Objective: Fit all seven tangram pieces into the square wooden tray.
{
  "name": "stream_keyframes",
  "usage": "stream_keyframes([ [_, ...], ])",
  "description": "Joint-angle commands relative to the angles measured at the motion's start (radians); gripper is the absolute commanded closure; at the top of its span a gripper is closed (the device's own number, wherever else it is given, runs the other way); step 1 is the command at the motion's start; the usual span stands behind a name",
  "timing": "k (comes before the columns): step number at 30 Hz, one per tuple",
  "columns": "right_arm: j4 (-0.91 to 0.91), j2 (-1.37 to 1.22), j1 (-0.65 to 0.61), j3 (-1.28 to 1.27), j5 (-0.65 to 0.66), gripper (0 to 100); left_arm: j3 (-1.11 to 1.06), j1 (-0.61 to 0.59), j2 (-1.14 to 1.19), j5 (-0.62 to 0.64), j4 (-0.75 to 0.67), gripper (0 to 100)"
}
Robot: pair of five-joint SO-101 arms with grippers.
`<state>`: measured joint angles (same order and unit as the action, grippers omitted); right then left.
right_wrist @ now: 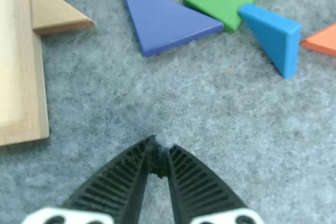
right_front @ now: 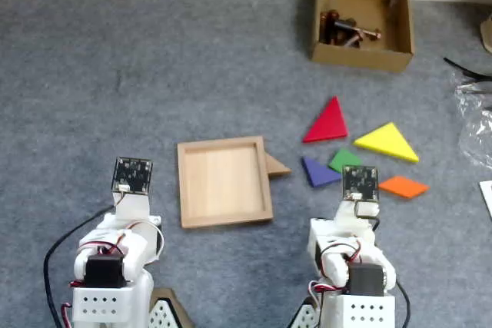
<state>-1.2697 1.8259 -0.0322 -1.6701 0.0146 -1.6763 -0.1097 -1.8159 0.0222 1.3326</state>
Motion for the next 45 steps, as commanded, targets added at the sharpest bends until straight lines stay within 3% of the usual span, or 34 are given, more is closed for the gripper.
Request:
stream_keyframes([
  [1,0.022,0.01,0.013,-0.099,0.012,99.3,-0.019,-0.007,-0.005,0.0,0.005,99],
  [34,0.022,0.01,0.013,-0.099,0.012,99.3,-0.019,-0.005,-0.008,0.003,-0.002,99],
  [45,0.022,0.01,0.013,-0.099,0.012,99.3,-0.019,-0.01,-0.008,-0.032,-0.143,99],
])
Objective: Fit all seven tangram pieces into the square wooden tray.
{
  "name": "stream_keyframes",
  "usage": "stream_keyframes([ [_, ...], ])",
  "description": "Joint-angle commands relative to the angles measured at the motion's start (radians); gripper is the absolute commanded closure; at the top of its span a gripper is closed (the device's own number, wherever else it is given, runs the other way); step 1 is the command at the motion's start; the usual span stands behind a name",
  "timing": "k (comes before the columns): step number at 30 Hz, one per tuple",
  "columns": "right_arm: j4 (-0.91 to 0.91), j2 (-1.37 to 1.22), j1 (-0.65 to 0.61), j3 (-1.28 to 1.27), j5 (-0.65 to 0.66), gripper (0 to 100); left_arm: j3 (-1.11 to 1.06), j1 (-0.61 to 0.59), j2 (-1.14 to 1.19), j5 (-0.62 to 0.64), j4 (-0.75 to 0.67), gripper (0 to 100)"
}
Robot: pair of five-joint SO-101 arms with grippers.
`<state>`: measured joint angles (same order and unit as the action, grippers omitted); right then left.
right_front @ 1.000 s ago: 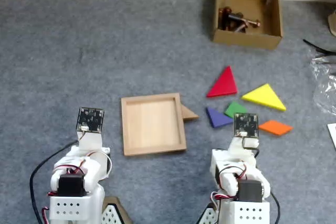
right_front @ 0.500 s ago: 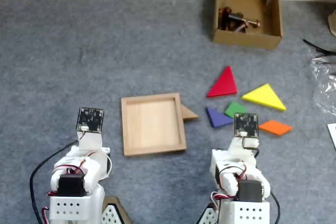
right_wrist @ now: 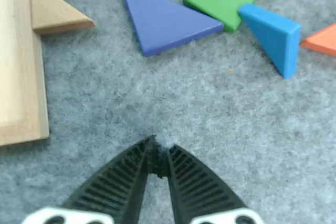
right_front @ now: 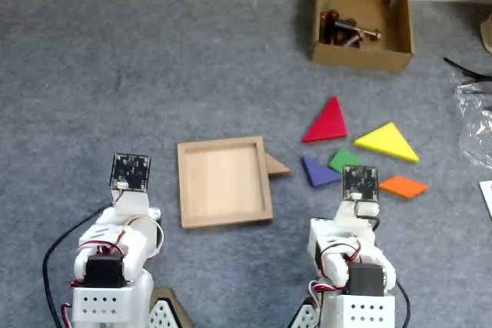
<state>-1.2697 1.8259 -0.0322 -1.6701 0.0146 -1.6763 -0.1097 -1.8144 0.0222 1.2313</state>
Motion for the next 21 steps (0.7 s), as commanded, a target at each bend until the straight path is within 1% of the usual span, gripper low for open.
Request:
stream_keyframes([
  [1,0.022,0.01,0.013,-0.099,0.012,99.3,-0.019,-0.012,-0.01,-0.08,-0.054,99],
  [6,0.022,0.01,0.013,-0.099,0.012,99.3,-0.016,-0.013,-0.01,-0.448,-0.094,99],
  [8,0.022,0.01,0.013,-0.099,0.012,99.3,-0.015,-0.013,-0.01,-0.562,-0.103,99],
  [10,0.022,0.01,0.013,-0.099,0.012,99.3,-0.001,-0.015,-0.01,-0.635,-0.115,99],
  [11,0.022,0.01,0.013,-0.099,0.012,99.3,0.024,-0.022,-0.01,-0.649,-0.114,99],
  [14,0.022,0.01,0.013,-0.099,0.012,99.3,0.143,-0.064,-0.007,-0.617,-0.114,99],
  [17,0.022,0.01,0.013,-0.099,0.012,99.3,0.255,-0.096,-0.004,-0.615,-0.107,99],
  [19,0.022,0.01,0.013,-0.099,0.012,99.3,0.318,-0.104,0.027,-0.615,-0.066,99],
  [21,0.022,0.01,0.013,-0.099,0.012,99.3,0.378,-0.105,0.107,-0.615,-0.037,99],
])
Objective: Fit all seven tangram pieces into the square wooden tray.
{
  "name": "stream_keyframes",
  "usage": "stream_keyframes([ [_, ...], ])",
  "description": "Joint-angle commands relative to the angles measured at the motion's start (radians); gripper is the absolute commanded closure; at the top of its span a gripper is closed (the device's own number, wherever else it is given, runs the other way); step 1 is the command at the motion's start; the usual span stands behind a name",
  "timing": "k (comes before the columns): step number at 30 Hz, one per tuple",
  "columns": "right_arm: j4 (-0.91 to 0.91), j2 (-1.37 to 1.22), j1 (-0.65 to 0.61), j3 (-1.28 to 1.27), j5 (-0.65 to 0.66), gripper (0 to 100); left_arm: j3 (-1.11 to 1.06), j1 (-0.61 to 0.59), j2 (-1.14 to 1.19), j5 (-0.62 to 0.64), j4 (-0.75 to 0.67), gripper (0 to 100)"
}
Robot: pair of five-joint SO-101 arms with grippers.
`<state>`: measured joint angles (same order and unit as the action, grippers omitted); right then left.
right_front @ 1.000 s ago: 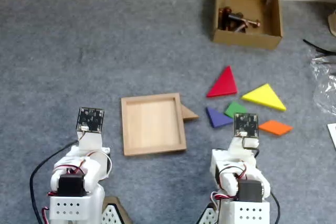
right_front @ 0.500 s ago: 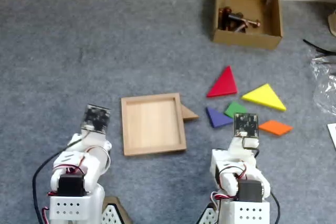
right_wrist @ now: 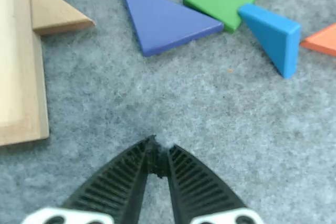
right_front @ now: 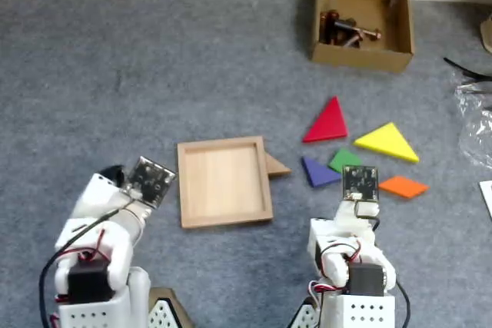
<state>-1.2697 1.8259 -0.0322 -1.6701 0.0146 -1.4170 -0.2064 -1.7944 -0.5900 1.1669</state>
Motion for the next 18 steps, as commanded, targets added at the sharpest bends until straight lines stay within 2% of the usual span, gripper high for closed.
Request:
stream_keyframes([
  [1,0.022,0.01,0.013,-0.099,0.012,99.3,0.15,-0.01,0.14,-0.003,0.032,99],
  [8,0.022,0.01,0.013,-0.099,0.012,99.3,0.338,-0.005,0.496,0.0,0.031,99],
  [11,0.022,0.01,0.013,-0.099,0.012,99.3,0.349,-0.005,0.601,0.012,0.031,99],
  [18,0.022,0.01,0.013,-0.099,0.012,99.3,0.266,-0.005,0.685,0.209,0.031,99],
])
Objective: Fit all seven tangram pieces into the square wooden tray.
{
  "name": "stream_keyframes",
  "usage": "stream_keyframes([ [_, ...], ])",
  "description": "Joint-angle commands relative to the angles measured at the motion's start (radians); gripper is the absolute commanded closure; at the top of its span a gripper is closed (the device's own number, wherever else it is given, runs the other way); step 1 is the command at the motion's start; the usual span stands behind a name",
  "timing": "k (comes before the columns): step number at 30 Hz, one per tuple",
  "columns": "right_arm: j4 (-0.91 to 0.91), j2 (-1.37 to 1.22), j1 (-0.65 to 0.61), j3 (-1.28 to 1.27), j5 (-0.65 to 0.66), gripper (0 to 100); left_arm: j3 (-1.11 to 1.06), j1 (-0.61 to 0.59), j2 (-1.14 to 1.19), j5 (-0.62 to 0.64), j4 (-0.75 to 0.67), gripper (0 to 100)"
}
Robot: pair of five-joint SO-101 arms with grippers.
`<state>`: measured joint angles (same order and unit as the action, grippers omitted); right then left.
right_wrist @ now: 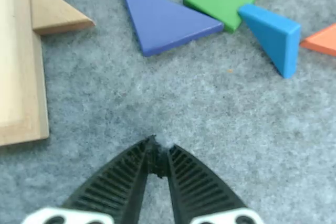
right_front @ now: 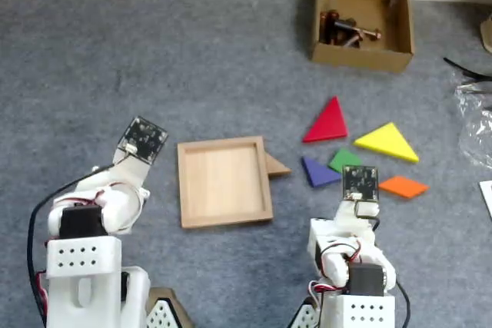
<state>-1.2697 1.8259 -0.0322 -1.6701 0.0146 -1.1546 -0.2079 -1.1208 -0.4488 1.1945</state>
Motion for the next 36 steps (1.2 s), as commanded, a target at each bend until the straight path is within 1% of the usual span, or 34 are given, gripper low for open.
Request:
stream_keyframes([
  [1,0.022,0.01,0.013,-0.099,0.012,99.3,0.002,-0.004,0.012,0.089,0.003,99],
  [3,0.022,0.01,0.013,-0.099,0.012,99.3,0.001,-0.004,0.012,0.117,0.009,99],
  [7,0.022,0.01,0.013,-0.099,0.012,99.3,0.001,-0.005,0.012,0.121,-0.003,99],
  [12,0.022,0.01,0.013,-0.099,0.012,99.3,-0.012,-0.002,0.016,0.123,-0.08,99],
  [14,0.022,0.01,0.012,-0.099,0.012,99.3,-0.047,-0.004,0.015,0.129,-0.14,99],
  [19,0.024,0.01,-0.002,-0.099,0.009,99.3,-0.185,-0.004,0.012,0.247,-0.321,99],
  [22,0.022,0.01,-0.002,-0.099,0.009,99.3,-0.232,-0.004,0.012,0.255,-0.4,99],
  [28,0.033,0.012,-0.002,-0.099,0.008,99.3,-0.286,-0.004,0.012,0.252,-0.425,99],
  [33,0.14,0.012,0.027,-0.093,0.012,99.3,-0.308,-0.001,0.012,0.255,-0.425,99],
  [36,0.217,0.012,0.073,-0.091,0.012,99.3,-0.312,0.035,0.012,0.256,-0.42,99],
])
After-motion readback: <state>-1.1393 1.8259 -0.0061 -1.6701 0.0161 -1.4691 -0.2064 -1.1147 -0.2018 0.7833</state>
